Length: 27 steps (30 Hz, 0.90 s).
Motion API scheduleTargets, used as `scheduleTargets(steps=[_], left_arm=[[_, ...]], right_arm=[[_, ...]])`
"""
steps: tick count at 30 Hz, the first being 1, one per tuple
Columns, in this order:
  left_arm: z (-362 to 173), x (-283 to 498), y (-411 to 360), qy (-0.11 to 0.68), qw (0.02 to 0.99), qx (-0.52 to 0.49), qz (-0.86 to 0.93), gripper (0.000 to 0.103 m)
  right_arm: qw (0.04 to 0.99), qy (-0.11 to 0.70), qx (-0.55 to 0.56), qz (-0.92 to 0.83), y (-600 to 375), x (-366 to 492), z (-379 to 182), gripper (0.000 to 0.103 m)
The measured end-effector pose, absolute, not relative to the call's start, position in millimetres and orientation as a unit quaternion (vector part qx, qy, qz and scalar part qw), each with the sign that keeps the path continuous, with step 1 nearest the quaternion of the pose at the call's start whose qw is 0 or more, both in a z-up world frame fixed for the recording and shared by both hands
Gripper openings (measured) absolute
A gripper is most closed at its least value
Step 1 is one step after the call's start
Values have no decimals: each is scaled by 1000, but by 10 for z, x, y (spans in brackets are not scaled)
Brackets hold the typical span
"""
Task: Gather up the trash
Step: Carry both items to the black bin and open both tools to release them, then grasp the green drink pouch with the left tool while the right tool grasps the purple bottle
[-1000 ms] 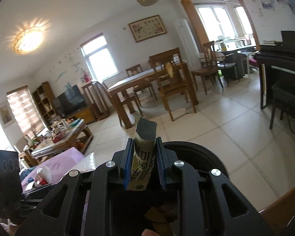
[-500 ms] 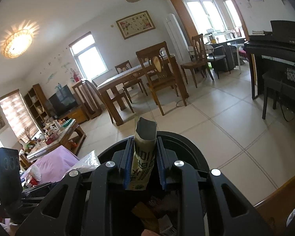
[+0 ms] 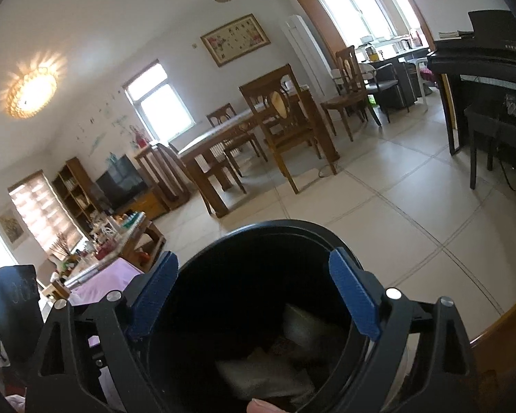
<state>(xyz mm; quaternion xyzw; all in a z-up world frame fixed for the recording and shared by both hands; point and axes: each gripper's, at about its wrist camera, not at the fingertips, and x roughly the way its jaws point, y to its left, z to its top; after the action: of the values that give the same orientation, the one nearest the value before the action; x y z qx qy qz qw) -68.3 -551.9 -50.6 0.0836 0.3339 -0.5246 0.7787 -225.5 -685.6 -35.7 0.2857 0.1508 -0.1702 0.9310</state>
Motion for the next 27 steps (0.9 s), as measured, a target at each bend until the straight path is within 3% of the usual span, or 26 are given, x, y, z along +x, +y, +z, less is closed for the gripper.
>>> scheduleTargets(steps=[11, 27], left_arm=[[-247, -758, -4804, 306, 809, 66, -498, 94], [-99, -307, -2196, 324, 895, 8, -305, 93]], right_arm=[[936, 171, 262, -159, -6677, -2135, -252, 91], [954, 247, 170, -26, -5292, -1270, -80, 92]])
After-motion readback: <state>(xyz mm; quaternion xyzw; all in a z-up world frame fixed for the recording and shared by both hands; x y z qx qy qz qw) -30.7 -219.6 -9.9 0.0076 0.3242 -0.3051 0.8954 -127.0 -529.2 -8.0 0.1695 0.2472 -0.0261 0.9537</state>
